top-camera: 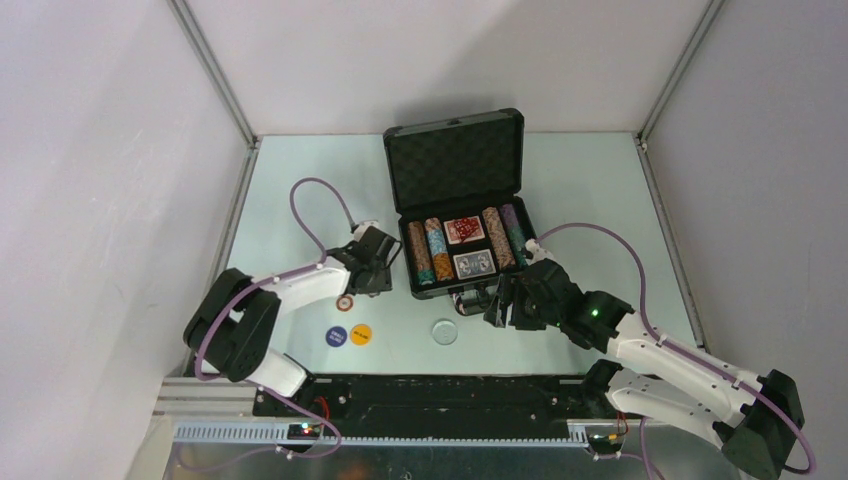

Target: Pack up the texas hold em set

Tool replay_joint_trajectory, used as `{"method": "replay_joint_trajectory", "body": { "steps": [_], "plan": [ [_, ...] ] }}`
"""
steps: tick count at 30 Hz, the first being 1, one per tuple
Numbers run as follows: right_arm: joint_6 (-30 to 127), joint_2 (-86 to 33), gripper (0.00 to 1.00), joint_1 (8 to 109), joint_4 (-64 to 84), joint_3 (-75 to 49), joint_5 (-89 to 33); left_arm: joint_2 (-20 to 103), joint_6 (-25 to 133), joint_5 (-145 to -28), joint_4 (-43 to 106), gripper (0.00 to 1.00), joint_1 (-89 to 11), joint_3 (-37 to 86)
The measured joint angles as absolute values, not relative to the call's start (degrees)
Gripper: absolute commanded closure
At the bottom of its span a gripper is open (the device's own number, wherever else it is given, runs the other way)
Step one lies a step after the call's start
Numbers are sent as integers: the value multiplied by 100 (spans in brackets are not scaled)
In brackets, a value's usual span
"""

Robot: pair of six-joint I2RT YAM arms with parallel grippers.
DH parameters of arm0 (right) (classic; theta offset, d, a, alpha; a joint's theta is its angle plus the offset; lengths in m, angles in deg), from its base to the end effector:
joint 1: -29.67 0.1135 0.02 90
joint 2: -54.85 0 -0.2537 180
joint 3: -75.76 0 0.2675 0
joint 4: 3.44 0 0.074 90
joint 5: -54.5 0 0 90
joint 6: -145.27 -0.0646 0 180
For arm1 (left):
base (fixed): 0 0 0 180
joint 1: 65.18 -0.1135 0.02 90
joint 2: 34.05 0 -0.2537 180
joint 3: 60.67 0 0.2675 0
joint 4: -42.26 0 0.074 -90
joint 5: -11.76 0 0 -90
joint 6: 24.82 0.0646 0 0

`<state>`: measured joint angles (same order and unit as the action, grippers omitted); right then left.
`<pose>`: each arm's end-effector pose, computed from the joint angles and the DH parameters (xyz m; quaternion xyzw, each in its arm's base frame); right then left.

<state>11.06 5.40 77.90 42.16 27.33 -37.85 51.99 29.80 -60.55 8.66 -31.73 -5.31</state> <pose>0.1470 0.1606 0.2008 -0.0250 0.9287 0.2536 0.2694 0.2539 -0.1442 0.1080 -0.0504 0.9626 -0.0006 0.2662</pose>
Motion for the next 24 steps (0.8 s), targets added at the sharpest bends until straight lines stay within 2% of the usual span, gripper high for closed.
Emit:
{"method": "replay_joint_trajectory", "body": {
  "steps": [17,24],
  "plan": [
    [1087,346,31,7849,4059,2733,-3761,5057,3028,-6048,728,45,-3173,-634],
    [1085,319,31,7869,4048,2733,-3761,5085,3026,-6048,675,54,-3166,-595]
  ]
}}
